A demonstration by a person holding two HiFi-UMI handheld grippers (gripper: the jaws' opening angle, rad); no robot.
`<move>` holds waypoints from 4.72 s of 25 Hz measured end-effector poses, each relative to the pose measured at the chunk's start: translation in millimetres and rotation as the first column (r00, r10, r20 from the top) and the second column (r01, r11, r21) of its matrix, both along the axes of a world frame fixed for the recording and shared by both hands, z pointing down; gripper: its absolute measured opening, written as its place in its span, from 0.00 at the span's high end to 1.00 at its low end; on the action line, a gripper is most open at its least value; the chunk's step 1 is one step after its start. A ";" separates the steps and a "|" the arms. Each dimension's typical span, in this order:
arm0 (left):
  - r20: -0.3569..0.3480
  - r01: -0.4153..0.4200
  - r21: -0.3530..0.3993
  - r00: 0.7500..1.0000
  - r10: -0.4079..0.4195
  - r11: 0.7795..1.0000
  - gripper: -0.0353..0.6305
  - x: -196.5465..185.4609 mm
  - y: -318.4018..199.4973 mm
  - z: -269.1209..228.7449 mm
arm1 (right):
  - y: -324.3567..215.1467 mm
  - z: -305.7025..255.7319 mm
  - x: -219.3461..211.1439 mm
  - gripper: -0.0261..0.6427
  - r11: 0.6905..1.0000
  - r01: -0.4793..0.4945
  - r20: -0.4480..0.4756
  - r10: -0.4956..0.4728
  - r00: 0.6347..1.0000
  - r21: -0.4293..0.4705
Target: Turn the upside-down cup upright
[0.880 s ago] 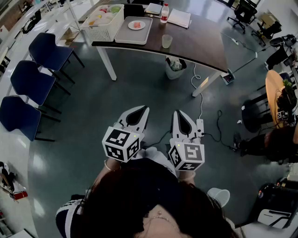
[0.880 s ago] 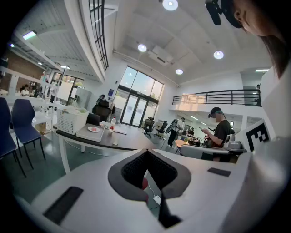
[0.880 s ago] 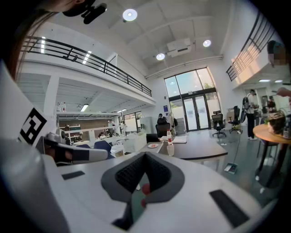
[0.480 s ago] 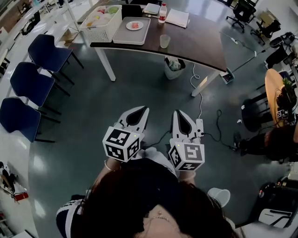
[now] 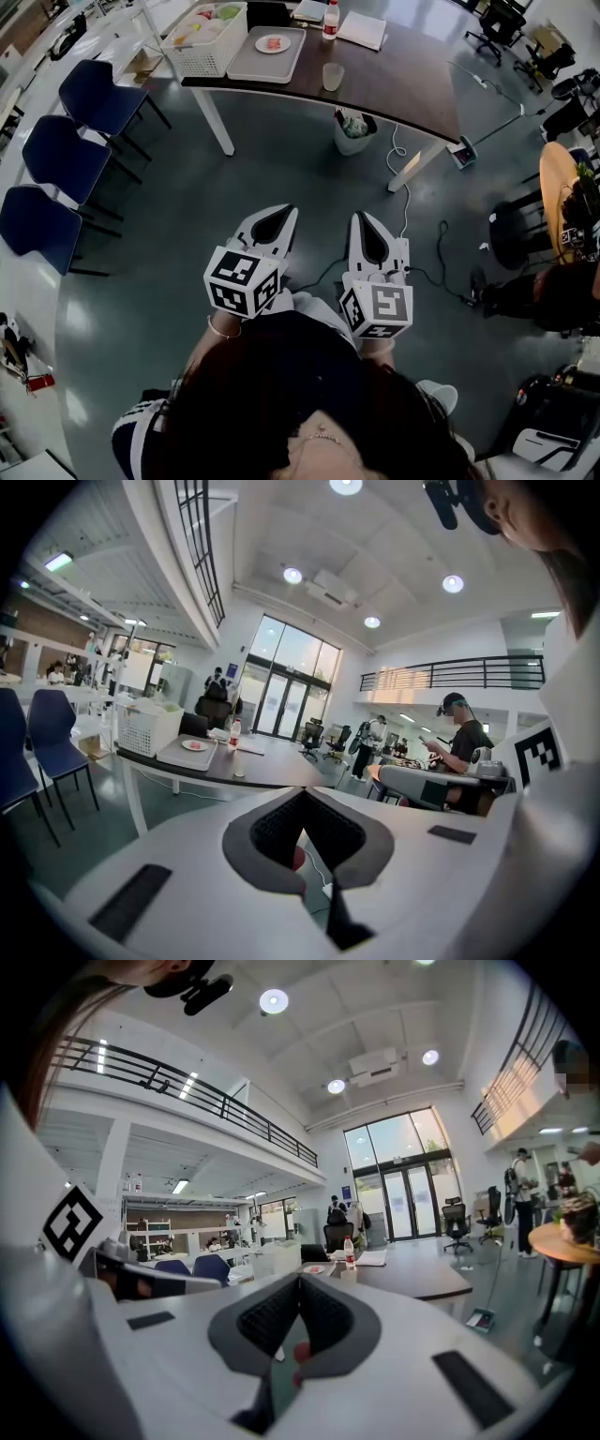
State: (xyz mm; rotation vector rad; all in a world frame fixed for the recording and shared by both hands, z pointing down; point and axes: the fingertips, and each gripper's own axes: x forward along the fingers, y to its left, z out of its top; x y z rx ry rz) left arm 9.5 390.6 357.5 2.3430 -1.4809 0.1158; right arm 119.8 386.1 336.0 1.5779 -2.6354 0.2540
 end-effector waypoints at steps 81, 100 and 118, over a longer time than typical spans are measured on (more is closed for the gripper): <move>0.027 -0.030 -0.046 0.999 0.031 0.998 0.94 -51.6 -548.4 28.6 | -542.1 26.2 -70.5 0.94 0.995 0.092 0.044 -0.090 0.995 -0.039; 0.027 -0.067 -0.090 0.997 0.070 0.994 0.94 -75.3 -584.0 49.1 | -576.2 70.1 -93.2 0.93 0.995 0.048 -0.043 -0.052 0.998 -0.092; 0.025 -0.050 -0.175 0.998 0.055 0.983 0.95 -80.0 -582.0 79.4 | -593.3 168.3 -91.0 0.62 0.961 0.064 -0.106 -0.096 0.990 -0.268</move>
